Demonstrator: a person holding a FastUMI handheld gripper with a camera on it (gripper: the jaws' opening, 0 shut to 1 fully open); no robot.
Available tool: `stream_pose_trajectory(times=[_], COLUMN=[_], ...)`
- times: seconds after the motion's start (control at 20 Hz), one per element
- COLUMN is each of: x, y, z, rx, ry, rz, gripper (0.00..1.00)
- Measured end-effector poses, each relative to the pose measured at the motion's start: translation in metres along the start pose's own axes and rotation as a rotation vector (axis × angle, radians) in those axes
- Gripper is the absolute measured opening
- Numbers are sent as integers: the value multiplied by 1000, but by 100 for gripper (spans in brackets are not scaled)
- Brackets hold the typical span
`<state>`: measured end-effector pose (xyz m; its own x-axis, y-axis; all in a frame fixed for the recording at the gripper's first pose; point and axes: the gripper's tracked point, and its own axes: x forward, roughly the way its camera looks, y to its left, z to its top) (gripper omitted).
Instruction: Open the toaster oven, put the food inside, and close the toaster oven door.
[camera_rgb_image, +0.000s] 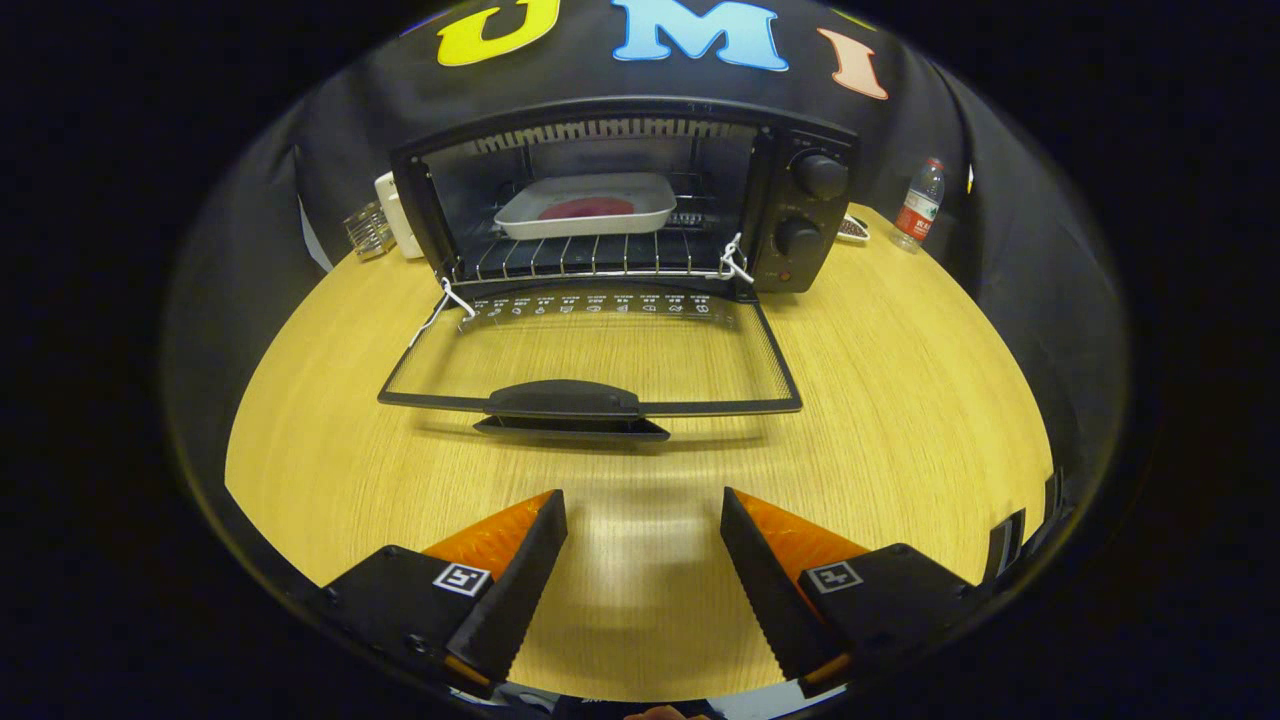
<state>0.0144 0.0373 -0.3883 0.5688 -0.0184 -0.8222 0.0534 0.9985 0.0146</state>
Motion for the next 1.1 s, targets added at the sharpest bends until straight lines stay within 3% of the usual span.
stream_pose_trajectory(times=[0.55,0.8,1.1], x=[26,24,-2], y=[3,2,3], z=[17,24,41], rx=[115,-23,-83], ry=[79,41,-73], rz=[-75,-103,-78], gripper=[99,99,97])
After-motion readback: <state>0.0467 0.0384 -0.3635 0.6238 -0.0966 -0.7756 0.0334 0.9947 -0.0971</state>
